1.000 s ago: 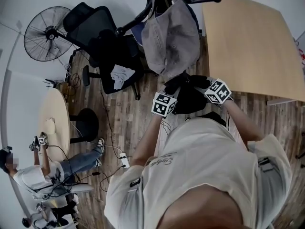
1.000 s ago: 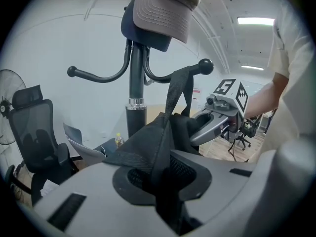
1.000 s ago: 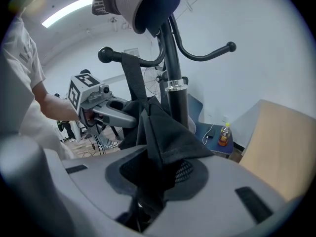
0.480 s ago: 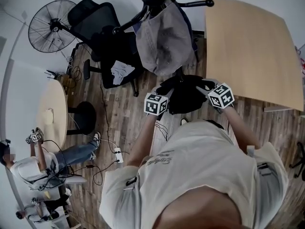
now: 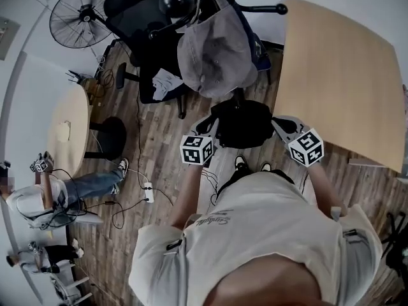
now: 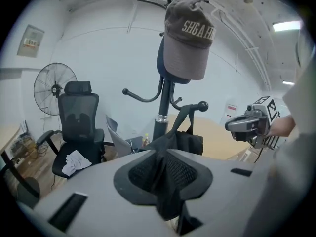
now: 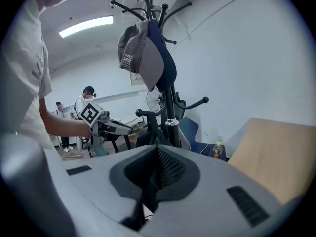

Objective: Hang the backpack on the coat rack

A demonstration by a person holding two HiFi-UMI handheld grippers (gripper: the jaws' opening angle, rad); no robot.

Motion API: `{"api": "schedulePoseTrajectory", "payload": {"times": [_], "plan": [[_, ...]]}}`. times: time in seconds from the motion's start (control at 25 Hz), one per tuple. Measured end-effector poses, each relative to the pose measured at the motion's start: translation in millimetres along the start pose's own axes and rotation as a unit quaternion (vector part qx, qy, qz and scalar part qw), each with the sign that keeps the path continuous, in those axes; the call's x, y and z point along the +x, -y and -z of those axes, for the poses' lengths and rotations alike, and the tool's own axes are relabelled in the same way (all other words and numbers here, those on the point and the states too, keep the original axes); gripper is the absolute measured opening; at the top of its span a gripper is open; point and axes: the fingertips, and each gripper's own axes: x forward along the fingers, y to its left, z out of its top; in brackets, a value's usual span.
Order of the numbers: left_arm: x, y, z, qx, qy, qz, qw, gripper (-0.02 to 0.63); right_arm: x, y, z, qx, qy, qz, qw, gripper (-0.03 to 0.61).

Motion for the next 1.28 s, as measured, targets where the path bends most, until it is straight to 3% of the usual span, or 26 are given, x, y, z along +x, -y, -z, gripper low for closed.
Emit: {"api": "schedulePoseTrajectory", "payload": {"times": [0.04, 0.08, 0.48, 0.64, 0.72, 0.96, 1.28], "plan": [[-8.3, 5.9, -4.7, 0.008, 0.01, 0.0, 0.9999, 0.041, -3.8, -2.4, -3.6, -0.011, 0.004, -0.005, 1.0, -0.005], [-15.9, 13.3, -9.9, 0.017, 0.02, 0.003, 0.9996, 0.035, -6.9, -4.6, -7.5, -0.022, 0.008, -0.011, 1.0, -0.005], [-57.1, 68.4, -55.3, 0.053, 0.096, -0.014, 0.9939, 0.028, -10.9, -10.1, -34.1, -0.101, 0.049, -0.041, 0.993, -0.006], [-79.0, 86.4, -87.3, 0.041, 0.138, 0.01, 0.9895, 0.029, -23.7, -31.0, -65.0, -0.13, 0.089, -0.034, 0.987, -0.006], [-87.4, 91.7, -102.2, 0.056, 0.15, 0.014, 0.987, 0.029, -28.0, -36.2, -74.6, -0.143, 0.095, -0.026, 0.985, -0.006], [-93.2, 80.8, -119.7, 0.105, 0.146, 0.007, 0.9837, 0.029, -31.8, -40.3, -99.4, -0.136, 0.122, -0.012, 0.983, -0.006], [-89.5, 65.3, -123.1, 0.103, 0.143, 0.009, 0.9844, 0.029, -39.1, -45.1, -138.2, -0.11, 0.166, 0.021, 0.98, -0.006]]}}
